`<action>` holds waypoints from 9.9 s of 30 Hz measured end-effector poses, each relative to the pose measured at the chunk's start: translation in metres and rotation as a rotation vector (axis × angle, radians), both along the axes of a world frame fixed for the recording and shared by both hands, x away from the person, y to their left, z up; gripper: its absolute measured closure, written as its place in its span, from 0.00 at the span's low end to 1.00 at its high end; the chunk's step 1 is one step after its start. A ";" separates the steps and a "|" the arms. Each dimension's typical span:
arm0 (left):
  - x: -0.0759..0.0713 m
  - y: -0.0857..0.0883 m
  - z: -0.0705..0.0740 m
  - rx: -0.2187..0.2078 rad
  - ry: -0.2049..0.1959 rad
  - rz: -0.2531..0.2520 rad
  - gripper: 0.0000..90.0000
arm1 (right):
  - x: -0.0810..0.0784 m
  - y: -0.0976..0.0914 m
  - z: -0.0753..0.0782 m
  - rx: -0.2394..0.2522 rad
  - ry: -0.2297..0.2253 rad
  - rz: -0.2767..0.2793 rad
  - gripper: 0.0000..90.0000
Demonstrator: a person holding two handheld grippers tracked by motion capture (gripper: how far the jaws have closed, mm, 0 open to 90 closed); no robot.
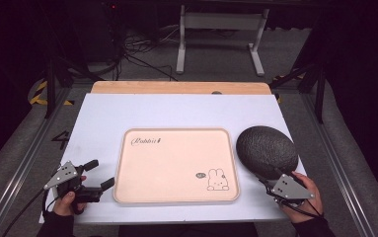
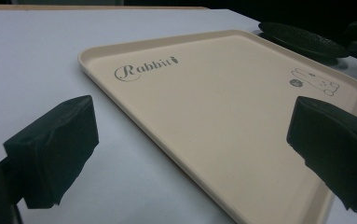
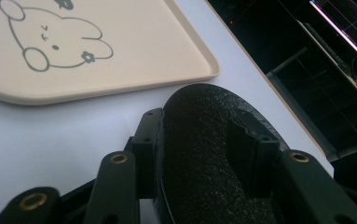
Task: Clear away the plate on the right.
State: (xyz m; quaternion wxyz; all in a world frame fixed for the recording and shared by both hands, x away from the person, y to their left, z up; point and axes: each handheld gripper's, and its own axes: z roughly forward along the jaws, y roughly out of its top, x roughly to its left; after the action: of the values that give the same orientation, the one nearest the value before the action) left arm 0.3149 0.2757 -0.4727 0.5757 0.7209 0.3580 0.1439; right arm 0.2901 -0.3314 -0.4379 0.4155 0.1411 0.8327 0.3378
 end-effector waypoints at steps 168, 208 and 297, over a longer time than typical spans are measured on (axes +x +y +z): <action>0.000 -0.001 0.000 0.007 0.006 0.003 0.03 | -0.004 0.038 0.017 -0.696 -0.271 -0.067 0.91; 0.000 -0.001 0.000 0.012 0.003 -0.001 0.03 | -0.006 0.131 0.043 -0.634 -0.376 0.131 0.91; 0.003 0.000 0.000 0.003 0.030 -0.019 0.03 | 0.009 0.226 0.015 -0.593 -0.327 0.344 0.91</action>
State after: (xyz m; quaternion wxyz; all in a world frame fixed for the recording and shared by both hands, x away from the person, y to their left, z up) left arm 0.3183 0.2752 -0.4730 0.5704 0.7274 0.3595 0.1280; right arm 0.2986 -0.1051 -0.4230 0.5031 -0.1829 0.8284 0.1648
